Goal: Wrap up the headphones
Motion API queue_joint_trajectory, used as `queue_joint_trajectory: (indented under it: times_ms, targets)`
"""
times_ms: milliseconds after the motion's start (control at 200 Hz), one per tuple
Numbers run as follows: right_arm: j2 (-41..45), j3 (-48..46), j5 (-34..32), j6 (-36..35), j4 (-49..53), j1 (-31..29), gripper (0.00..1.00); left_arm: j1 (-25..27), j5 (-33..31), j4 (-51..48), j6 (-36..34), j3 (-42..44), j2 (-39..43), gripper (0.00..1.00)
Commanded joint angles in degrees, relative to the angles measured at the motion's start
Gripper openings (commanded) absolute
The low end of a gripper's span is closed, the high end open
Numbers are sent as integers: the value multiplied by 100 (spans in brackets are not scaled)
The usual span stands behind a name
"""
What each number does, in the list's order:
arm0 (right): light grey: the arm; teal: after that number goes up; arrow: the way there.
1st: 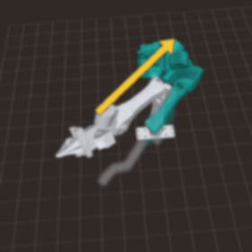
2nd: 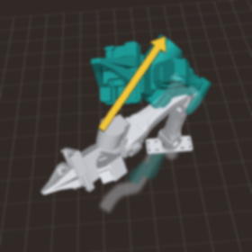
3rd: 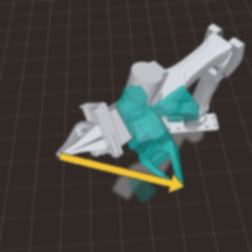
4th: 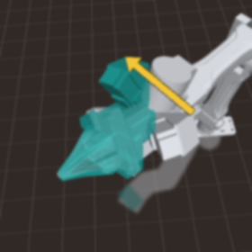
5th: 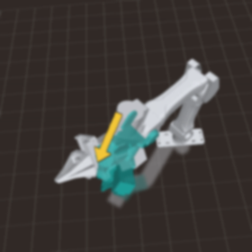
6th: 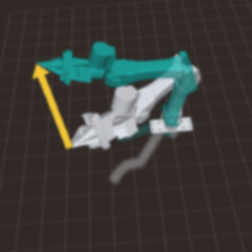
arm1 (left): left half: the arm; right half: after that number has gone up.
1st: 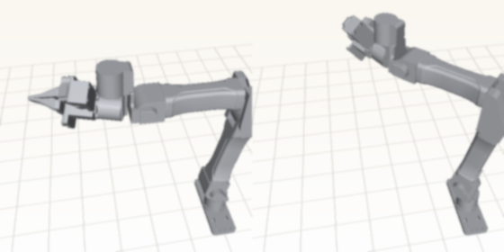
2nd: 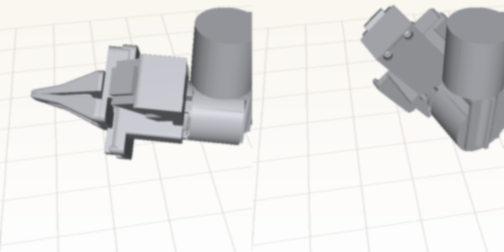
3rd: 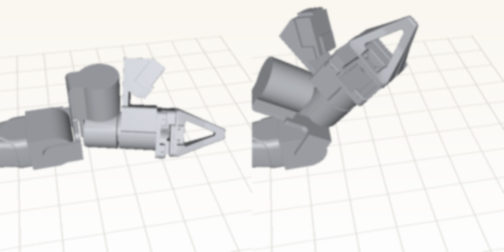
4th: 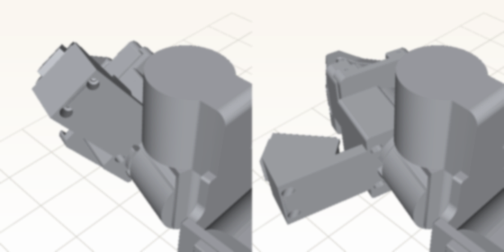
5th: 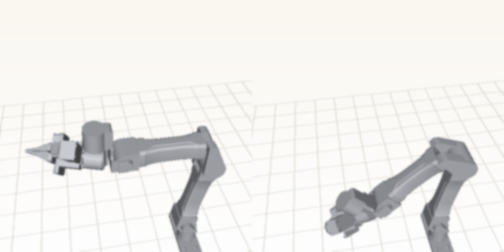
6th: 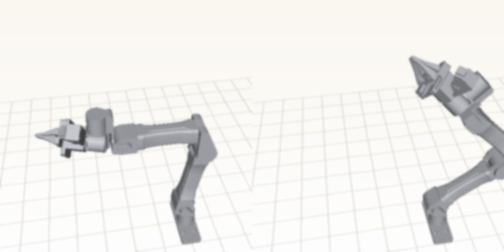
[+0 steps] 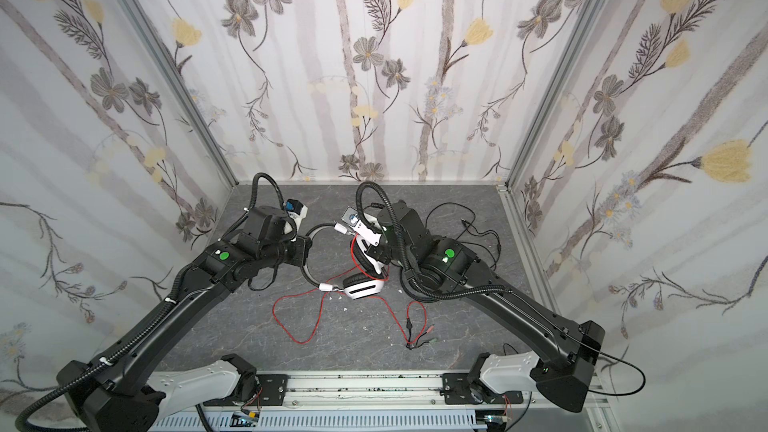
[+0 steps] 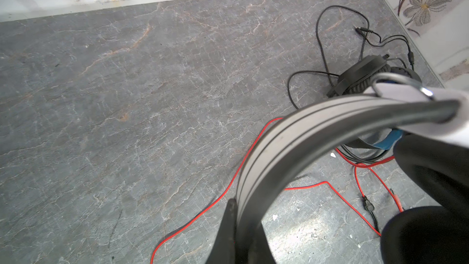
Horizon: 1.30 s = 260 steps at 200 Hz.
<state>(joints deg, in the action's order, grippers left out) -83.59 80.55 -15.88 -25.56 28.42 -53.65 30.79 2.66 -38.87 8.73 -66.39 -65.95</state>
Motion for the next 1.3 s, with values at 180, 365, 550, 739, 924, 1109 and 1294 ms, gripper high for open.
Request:
queue_joint_trajectory:
  times_ms: [180, 365, 550, 739, 924, 1109, 1294]
  targets:
    - [-137, 7, -179, 244, -74, 34, 2, 71, 978, 714, -90, 82, 21, 0]
    - [-249, 109, -212, 392, -57, 123, 15, 199, 1328, 697, -95, 74, 47, 0]
    - [-272, 119, -219, 494, -77, 247, 34, 249, 1501, 627, -74, 97, 123, 0]
    - [-306, 193, -455, 585, -36, 337, 51, 322, 1726, 500, -90, 63, 44, 0]
    - [-490, 329, -798, 651, 110, 346, 58, 350, 1729, 564, -65, 105, 63, 0]
    - [-612, 373, -1146, 723, 172, 399, 64, 358, 1677, 642, -36, 140, 83, 0]
    - [-733, 522, -1288, 832, 293, 447, 80, 357, 1569, 805, -6, 266, 144, 0]
